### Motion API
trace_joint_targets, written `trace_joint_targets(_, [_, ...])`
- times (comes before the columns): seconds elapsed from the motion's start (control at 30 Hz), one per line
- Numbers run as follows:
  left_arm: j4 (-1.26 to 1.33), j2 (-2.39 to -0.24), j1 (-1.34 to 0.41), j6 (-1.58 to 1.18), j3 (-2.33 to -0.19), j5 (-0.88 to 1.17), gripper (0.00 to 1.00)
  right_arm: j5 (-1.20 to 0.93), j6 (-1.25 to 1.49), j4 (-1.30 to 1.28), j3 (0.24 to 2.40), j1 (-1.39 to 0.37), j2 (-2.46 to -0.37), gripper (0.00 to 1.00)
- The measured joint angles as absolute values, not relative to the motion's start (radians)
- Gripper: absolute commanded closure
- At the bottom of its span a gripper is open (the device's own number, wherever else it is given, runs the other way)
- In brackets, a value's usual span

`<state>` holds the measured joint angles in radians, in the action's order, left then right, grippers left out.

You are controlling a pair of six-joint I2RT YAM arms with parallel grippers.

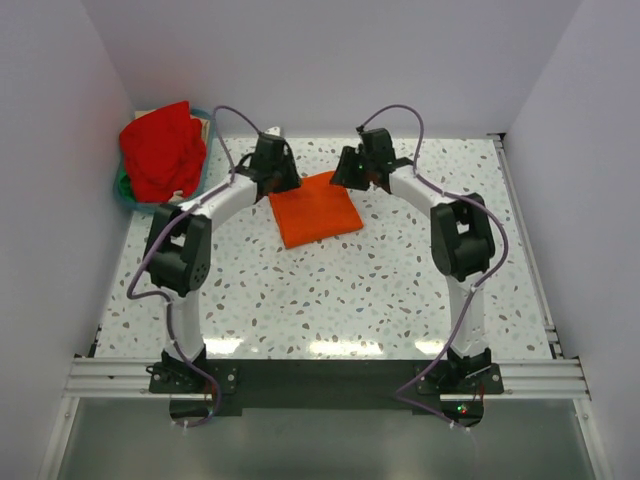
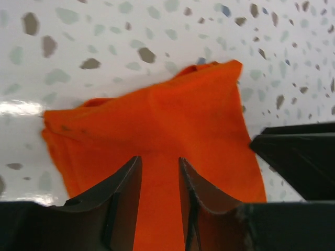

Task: Fold and stack the t-shirts
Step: Fold the tshirt

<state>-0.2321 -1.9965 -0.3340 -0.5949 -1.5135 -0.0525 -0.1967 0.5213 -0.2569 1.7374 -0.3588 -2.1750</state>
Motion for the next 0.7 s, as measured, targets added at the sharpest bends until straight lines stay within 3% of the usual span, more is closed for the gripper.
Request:
trace_joint_targets(0.23, [-0.184,-2.035,-0.440,-0.618,-1.512,-0.011,0.71,-0.254,0.574,-0.193,1.631,-0.390,-2.175,0.53])
trace_joint_targets(0.53, [-0.170,-2.132,-0.423,-0.638,-1.480,-0.060,0.73,-0.280,0.611,-0.132,1.517,-0.346,-2.172,0.53])
trace_joint_targets(0.7, [-0.169,-2.132,-0.424,-0.637,-1.480,-0.068,0.73,-0.275,0.606,-0.129,1.498,-0.346,-2.151,0.48])
